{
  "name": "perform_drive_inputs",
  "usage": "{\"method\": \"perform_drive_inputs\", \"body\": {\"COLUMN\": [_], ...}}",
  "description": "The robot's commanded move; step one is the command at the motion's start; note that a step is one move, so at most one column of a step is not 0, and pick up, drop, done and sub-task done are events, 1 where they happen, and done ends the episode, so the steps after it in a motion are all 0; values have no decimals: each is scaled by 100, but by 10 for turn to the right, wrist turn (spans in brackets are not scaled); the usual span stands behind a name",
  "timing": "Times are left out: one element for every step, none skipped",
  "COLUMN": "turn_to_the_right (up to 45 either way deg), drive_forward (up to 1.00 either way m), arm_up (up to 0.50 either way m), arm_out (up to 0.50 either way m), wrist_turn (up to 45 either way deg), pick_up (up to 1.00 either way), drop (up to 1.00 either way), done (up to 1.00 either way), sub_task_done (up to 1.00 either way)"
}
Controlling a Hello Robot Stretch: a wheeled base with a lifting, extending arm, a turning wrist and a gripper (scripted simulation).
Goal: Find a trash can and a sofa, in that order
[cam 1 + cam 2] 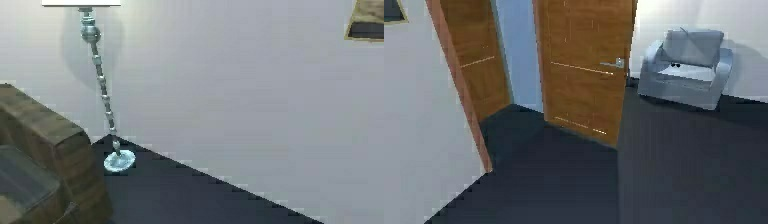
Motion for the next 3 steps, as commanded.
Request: {"method": "perform_drive_inputs", "body": {"turn_to_the_right": [450, 300, 30], "drive_forward": [0, 0, 0], "arm_up": [0, 0, 0], "arm_out": [0, 0, 0], "wrist_turn": [0, 0, 0], "pick_up": [0, 0, 0], "drop": [0, 0, 0], "done": [0, 0, 0], "sub_task_done": [0, 0, 0]}}
